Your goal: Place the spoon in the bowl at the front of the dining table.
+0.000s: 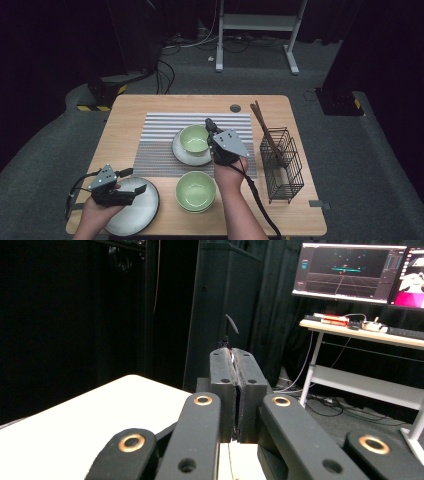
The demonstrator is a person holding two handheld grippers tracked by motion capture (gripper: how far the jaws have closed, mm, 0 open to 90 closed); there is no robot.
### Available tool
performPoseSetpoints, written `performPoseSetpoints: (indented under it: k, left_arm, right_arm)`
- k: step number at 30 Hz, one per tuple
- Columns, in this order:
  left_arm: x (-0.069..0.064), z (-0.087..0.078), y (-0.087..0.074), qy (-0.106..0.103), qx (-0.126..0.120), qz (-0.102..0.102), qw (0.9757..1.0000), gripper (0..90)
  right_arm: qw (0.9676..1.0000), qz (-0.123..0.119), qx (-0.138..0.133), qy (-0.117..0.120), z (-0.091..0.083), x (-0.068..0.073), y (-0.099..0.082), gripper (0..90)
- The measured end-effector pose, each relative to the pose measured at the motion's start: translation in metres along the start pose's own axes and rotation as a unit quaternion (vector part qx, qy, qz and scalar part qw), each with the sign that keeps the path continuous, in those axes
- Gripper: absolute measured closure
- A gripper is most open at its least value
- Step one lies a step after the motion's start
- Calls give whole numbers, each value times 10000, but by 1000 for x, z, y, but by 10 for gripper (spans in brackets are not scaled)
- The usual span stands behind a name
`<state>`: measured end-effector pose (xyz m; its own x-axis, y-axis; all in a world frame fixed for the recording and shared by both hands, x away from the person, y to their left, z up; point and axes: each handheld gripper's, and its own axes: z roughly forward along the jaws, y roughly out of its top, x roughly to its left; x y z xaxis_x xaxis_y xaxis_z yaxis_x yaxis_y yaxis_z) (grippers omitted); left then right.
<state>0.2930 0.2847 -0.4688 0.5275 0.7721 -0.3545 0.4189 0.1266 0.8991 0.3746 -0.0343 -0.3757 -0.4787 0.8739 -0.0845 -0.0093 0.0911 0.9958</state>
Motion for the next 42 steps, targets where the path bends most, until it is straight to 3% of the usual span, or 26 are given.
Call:
performPoseSetpoints:
  k: [14, 26, 42]
  left_arm:
    - [1, 0, 0, 24, -2, 1, 10000, 182]
    - [2, -1, 0, 38, -3, 19, 10000, 182]
    - [1, -1, 0, 35, -7, 19, 10000, 182]
  right_arm:
    - [9998, 69, -39, 183, 10, 6, -6, 884]
    - [9983, 254, 277, 443, 19, 11, -26, 883]
    - [9956, 443, 551, 608, 9, 10, -45, 880]
